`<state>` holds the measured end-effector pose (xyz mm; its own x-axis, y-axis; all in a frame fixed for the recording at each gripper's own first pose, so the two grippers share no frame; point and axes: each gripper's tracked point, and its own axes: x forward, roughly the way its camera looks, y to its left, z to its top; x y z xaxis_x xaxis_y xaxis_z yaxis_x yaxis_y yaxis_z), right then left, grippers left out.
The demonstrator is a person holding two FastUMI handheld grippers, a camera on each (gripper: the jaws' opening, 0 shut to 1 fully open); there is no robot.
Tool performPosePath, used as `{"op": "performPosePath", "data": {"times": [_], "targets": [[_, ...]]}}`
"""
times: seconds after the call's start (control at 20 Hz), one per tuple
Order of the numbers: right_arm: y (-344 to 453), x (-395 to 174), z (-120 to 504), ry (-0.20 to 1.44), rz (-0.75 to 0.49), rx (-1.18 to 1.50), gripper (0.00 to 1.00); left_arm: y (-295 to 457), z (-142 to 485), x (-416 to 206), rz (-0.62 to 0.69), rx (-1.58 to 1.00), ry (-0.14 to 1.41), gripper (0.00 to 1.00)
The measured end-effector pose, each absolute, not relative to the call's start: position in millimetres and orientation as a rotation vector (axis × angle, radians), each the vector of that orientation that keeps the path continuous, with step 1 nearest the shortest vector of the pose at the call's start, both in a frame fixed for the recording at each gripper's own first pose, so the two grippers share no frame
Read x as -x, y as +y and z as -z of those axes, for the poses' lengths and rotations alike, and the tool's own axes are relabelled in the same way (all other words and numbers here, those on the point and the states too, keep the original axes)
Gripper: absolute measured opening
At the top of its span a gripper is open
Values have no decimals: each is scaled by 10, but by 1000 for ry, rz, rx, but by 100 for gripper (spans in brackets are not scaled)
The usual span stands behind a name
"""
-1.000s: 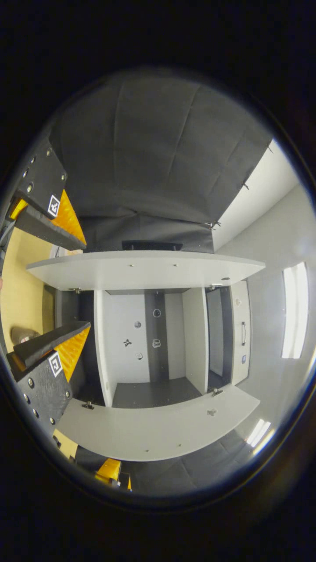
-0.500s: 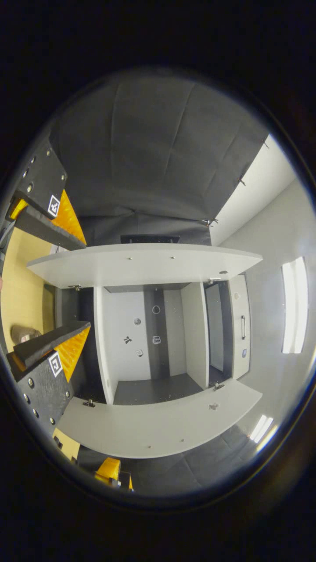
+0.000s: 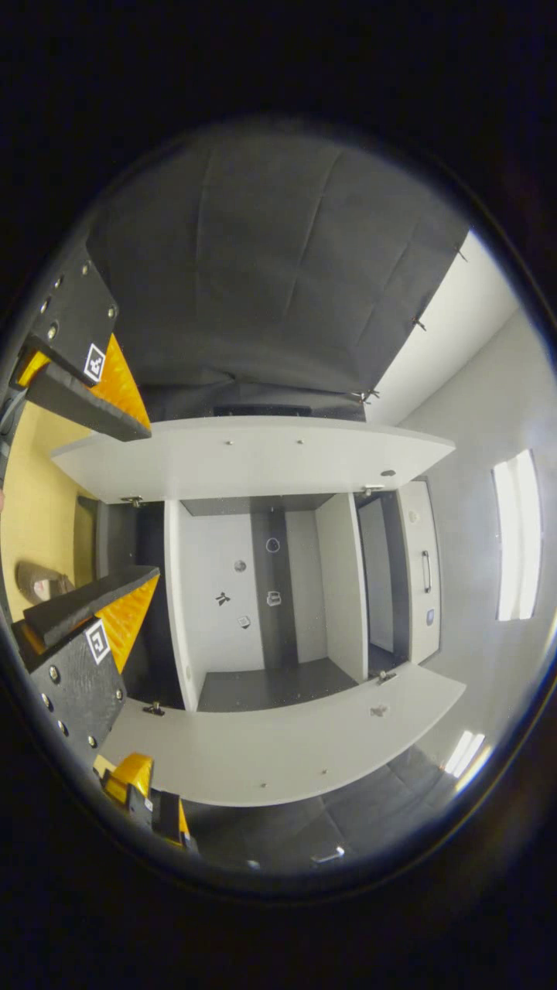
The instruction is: Grab one shoe with the right hand and put it into the shoe cabinet, grab the other shoe with the left hand and put it into the shoe cabinet; then close the right door with the right hand and the left door with the left hand.
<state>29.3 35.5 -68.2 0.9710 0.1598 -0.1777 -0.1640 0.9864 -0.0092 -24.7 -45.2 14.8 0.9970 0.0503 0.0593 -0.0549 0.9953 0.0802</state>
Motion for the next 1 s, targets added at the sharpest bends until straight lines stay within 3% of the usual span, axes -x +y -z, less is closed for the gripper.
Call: {"op": "performPosePath", "data": {"times": [0.15, 0.2, 0.25, 0.35, 0.4, 0.45, 1.0], "targets": [[497, -414, 920, 236, -212, 35, 100, -455, -7, 206, -61, -87, -23, 100], [540, -456, 1010, 257, -220, 30, 100, -458, 57, 173, -58, -86, -10, 94], [574, -507, 1089, 277, -225, 22, 100, -448, 108, 131, -58, -89, 3, 100], [625, -629, 1274, 326, -222, 10, 100, -417, 193, 58, -56, -100, 21, 100], [662, -704, 1368, 348, -223, 12, 100, -422, 230, 17, -48, -103, 29, 88], [686, -772, 1470, 368, -223, 23, 100, -418, 246, -36, -44, -105, 34, 94], [891, -1224, 2689, 697, -251, 28, 100, -352, 422, -571, -24, -134, 62, 94]]}}
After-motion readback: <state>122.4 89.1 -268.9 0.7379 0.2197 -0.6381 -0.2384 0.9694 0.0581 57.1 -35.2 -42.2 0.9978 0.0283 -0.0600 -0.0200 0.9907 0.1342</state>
